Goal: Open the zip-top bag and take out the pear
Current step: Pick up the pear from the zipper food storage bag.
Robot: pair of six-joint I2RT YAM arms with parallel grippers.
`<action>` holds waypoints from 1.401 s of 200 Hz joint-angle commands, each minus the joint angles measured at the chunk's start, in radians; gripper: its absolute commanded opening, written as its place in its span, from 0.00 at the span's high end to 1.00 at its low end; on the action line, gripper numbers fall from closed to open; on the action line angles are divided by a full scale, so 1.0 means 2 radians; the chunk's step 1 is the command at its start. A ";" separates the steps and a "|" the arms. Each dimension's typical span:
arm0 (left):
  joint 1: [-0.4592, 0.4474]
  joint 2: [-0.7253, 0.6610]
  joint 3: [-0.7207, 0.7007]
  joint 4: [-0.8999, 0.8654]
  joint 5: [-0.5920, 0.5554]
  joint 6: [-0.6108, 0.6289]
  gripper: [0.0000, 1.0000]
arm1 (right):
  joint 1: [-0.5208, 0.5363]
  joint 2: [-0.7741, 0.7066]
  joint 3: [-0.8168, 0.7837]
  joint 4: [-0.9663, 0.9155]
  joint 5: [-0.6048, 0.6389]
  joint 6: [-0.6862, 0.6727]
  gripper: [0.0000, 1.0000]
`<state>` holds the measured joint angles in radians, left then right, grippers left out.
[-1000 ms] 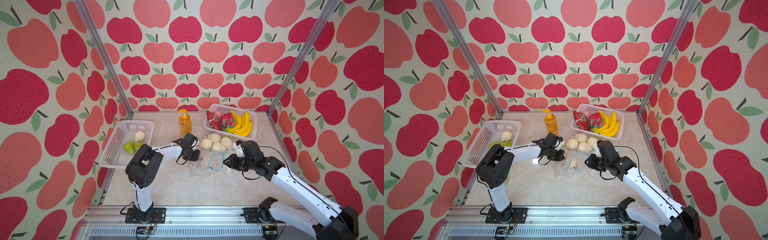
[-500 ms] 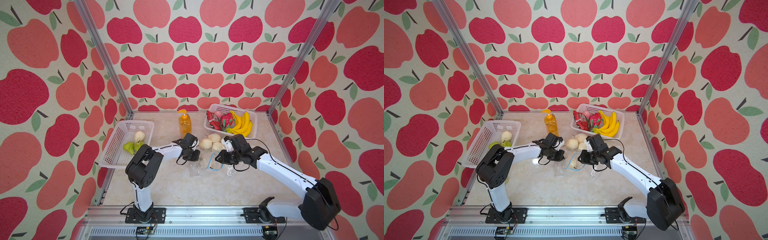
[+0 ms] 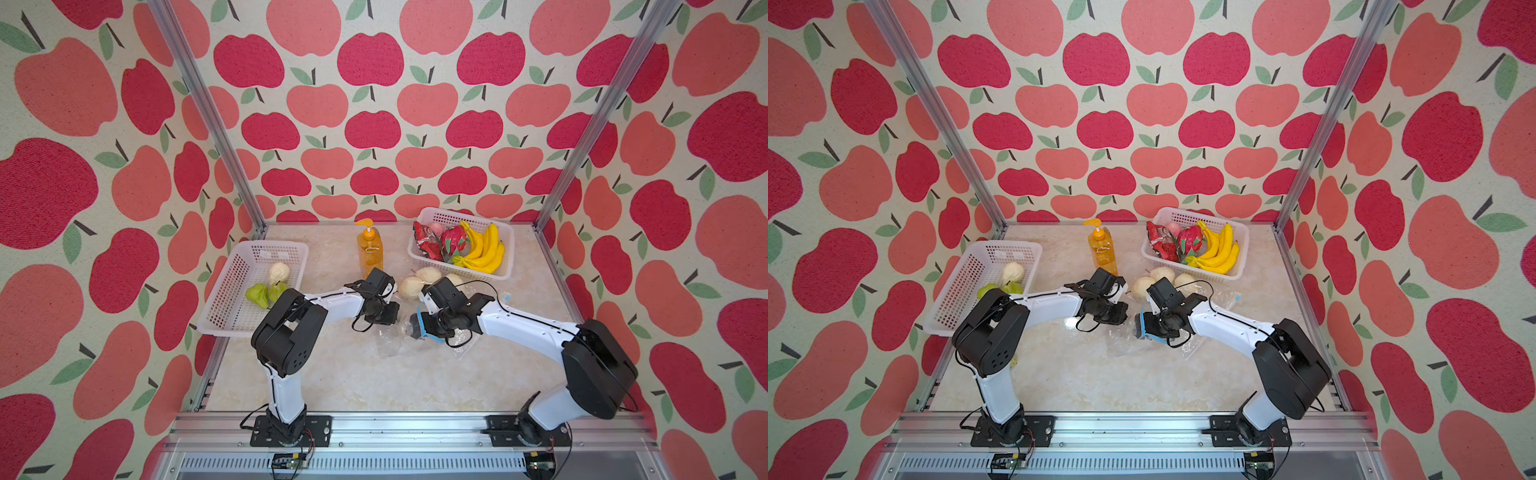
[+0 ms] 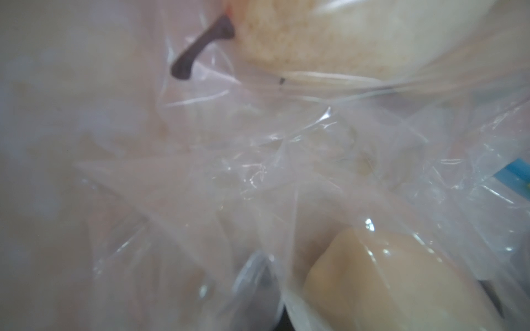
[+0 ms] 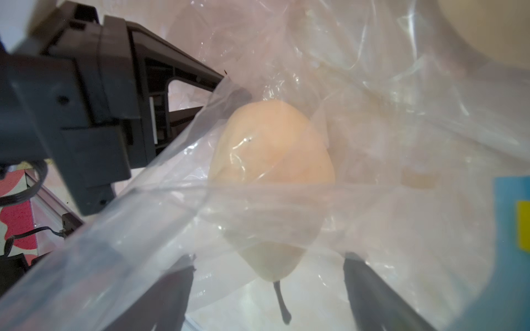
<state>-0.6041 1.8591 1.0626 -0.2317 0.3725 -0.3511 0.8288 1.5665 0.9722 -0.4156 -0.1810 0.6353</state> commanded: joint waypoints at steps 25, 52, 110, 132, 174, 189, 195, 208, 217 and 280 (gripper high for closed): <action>-0.005 0.017 -0.016 -0.002 0.000 -0.006 1.00 | 0.020 0.051 0.036 0.019 0.062 0.018 0.09; -0.005 0.018 -0.016 -0.001 0.002 -0.006 1.00 | 0.027 0.078 0.058 0.001 0.107 0.032 0.10; 0.012 0.027 -0.010 -0.009 -0.004 0.001 1.00 | 0.020 0.029 0.047 -0.024 0.091 0.021 0.47; 0.023 0.027 -0.009 -0.011 -0.007 0.006 1.00 | 0.002 -0.018 0.022 -0.035 0.055 0.009 0.55; 0.037 0.024 -0.011 -0.015 -0.010 0.012 1.00 | -0.039 -0.108 -0.003 -0.090 0.007 -0.020 0.52; 0.037 0.026 -0.009 -0.017 -0.010 0.015 1.00 | -0.056 -0.139 -0.005 -0.114 -0.001 -0.030 0.49; 0.038 0.028 -0.007 -0.018 -0.010 0.016 1.00 | -0.064 -0.153 -0.008 -0.118 -0.008 -0.031 0.49; 0.037 0.031 -0.005 -0.017 -0.005 0.016 1.00 | -0.086 -0.181 -0.019 -0.116 -0.029 -0.030 0.49; 0.037 0.034 -0.004 -0.016 -0.002 0.016 1.00 | -0.101 -0.200 -0.026 -0.114 -0.041 -0.025 0.50; 0.042 0.017 0.022 -0.047 -0.001 0.037 1.00 | -0.181 -0.271 0.003 -0.179 -0.024 -0.040 0.51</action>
<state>-0.5385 1.8797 1.0767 -0.2123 0.4091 -0.3271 0.5247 1.0576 0.9257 -0.6777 -0.2371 0.6003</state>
